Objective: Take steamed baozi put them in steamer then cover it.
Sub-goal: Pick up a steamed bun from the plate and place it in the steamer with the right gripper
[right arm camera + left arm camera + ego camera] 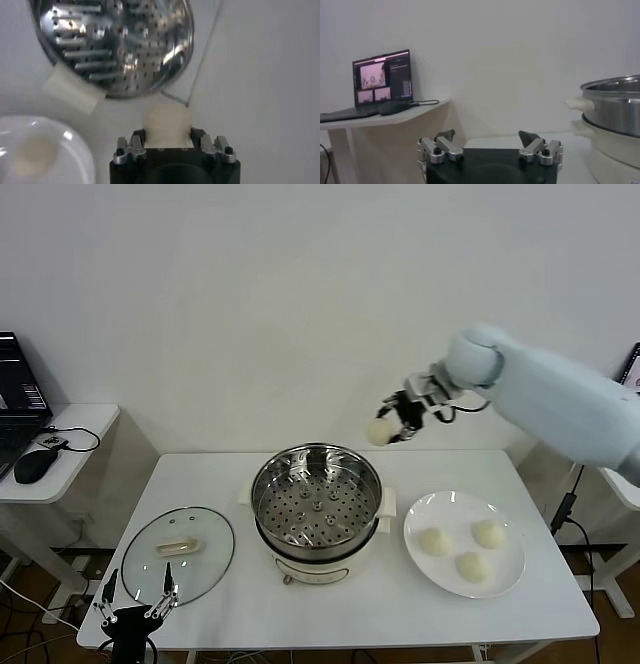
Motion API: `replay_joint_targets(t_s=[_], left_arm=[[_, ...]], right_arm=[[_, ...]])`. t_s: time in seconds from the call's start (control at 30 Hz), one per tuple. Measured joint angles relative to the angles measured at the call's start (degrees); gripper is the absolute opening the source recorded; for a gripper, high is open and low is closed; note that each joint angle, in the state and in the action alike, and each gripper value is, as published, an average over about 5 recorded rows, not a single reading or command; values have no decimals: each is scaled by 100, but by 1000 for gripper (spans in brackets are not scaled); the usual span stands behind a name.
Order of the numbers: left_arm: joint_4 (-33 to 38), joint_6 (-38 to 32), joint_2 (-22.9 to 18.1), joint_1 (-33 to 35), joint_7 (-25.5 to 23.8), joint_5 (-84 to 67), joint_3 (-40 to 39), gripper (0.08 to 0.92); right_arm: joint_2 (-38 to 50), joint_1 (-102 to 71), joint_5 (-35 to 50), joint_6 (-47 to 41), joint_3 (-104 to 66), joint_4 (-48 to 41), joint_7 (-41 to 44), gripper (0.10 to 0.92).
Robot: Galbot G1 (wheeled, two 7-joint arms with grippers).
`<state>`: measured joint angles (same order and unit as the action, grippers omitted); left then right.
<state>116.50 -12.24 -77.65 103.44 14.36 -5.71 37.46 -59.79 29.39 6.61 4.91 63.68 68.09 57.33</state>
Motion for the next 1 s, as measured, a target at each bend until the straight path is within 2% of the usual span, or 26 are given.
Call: replay_joint_targets(t_s=[0.63,1.0], left_arm=[[-56,-61,-47,-37,1,-17,15,823],[-107,-91,-39,-89,1,-34,19,823]], right_arm=[[-1230,-477,-1629,2027,390,-805,-645,585],[-1606,-742,-2431,2750,313,-1331,-904,601]])
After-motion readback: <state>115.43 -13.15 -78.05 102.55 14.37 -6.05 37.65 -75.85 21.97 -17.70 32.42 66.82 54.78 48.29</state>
